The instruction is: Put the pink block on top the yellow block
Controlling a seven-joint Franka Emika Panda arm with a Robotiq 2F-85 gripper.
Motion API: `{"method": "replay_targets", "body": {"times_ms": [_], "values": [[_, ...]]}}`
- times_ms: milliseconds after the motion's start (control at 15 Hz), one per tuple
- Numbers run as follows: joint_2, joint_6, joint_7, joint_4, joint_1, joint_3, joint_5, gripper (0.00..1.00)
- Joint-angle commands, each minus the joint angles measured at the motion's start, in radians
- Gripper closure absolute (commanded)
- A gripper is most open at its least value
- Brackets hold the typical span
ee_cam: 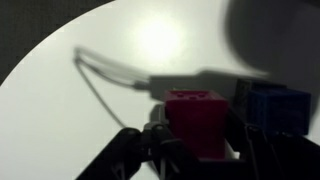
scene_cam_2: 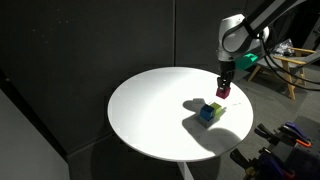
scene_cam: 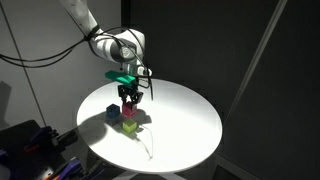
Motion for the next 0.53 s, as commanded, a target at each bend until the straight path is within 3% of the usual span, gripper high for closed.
{"method": "replay_targets", "body": {"times_ms": [0,467], "values": [[-0.005,-0.007,0.051,-0.002,0.013,0.001,-0.012,0.70],[0.029,-0.014,0.074,0.022,0.021,0.004,-0.008,0.70]]}}
